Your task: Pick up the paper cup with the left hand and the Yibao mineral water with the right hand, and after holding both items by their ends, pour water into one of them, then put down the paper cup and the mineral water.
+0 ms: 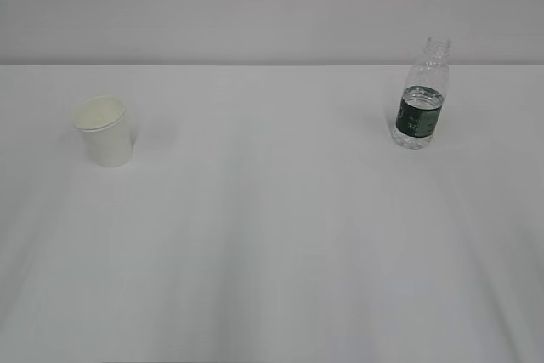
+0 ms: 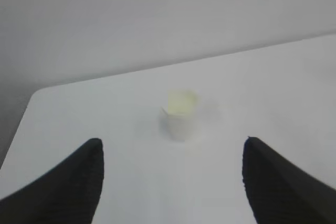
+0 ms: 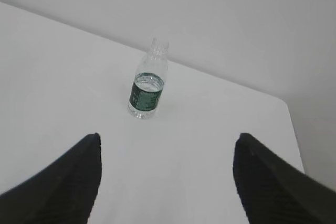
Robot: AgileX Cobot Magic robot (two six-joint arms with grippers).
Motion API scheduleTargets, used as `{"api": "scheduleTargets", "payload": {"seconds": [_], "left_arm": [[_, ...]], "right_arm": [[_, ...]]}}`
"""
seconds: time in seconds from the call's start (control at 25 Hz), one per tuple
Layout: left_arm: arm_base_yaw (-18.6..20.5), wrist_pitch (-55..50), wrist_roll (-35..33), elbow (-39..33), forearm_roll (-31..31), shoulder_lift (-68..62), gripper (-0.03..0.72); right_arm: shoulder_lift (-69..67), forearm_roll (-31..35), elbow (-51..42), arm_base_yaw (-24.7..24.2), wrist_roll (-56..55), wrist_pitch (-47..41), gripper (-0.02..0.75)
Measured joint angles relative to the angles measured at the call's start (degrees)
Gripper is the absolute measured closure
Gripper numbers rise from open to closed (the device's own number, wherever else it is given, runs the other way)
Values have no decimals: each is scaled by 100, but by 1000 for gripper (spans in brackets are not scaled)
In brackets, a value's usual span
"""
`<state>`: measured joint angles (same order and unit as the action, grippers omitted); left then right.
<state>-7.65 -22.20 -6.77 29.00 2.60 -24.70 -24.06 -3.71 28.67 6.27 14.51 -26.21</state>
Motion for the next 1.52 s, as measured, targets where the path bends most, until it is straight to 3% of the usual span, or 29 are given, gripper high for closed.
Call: {"api": "scheduleTargets", "payload": {"seconds": [0.32,0.84,1.52], "left_arm": [[0,-1640,0,12,0,1532,96],[0,-2948,0,23,366,1830,96],[0,-3268,0,110,406,1830,96]], "right_arm": [[1078,-22,0,0,-676,-1484,146],[2491,-142,160,0,-1290,-3527,146],[2501,-169,107,0,-1316,-3939,146]]}}
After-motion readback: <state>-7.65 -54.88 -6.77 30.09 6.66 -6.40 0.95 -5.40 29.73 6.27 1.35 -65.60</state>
